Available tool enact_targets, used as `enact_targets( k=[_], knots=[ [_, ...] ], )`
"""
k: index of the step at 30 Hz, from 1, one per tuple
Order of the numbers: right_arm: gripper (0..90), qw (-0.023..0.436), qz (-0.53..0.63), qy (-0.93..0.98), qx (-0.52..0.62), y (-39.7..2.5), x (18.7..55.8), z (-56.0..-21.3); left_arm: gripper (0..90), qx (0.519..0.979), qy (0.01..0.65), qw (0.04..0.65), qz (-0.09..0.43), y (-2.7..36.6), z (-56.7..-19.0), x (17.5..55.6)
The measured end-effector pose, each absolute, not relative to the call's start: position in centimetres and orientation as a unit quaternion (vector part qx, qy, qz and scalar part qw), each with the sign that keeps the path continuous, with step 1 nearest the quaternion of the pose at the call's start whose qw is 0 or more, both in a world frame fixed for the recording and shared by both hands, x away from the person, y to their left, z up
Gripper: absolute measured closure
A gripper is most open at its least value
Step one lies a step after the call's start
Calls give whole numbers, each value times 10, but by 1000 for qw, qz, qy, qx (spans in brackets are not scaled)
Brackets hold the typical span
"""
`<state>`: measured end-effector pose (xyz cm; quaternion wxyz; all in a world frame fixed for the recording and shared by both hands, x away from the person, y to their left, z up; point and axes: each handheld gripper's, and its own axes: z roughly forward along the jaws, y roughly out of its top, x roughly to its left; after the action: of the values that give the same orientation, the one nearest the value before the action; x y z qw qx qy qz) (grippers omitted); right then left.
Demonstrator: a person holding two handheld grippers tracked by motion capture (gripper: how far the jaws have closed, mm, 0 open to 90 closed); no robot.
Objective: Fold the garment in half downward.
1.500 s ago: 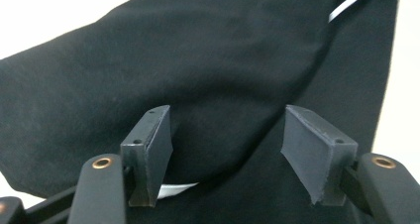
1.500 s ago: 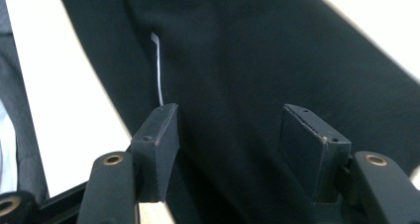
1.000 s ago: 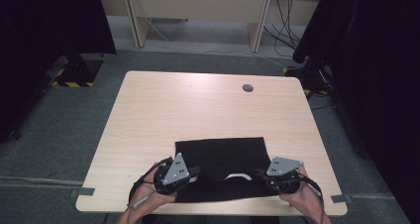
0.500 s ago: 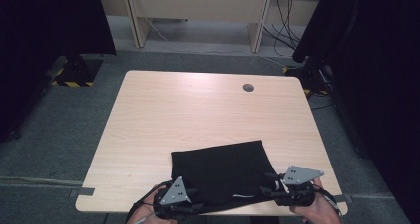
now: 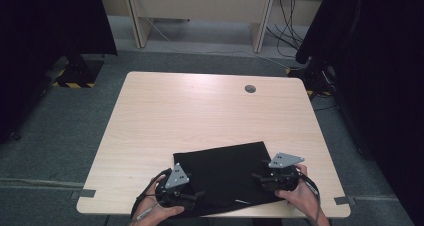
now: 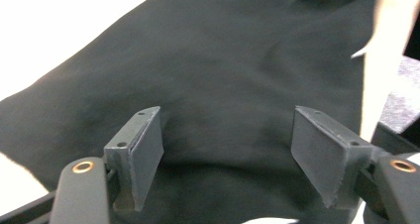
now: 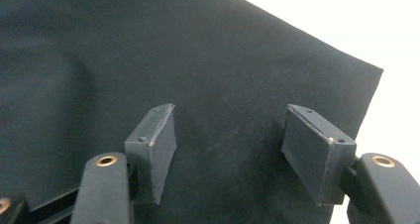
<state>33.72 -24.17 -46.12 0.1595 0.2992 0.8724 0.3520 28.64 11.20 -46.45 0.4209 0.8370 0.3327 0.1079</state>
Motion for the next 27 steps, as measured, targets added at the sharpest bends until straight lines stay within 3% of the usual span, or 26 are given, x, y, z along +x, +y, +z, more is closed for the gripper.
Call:
enact_targets(
  k=[8, 16, 27],
  knots=[
    [331, 136, 354, 858, 346, -248, 350, -472, 271, 833, 364, 406, 96, 116, -478, 327],
    [331, 160, 333, 846, 385, -258, 350, -469, 250, 839, 355, 391, 133, 100, -472, 372],
    [323, 169, 351, 846, 364, -229, 375, -462, 253, 832, 333, 413, 163, 106, -449, 320]
  ],
)
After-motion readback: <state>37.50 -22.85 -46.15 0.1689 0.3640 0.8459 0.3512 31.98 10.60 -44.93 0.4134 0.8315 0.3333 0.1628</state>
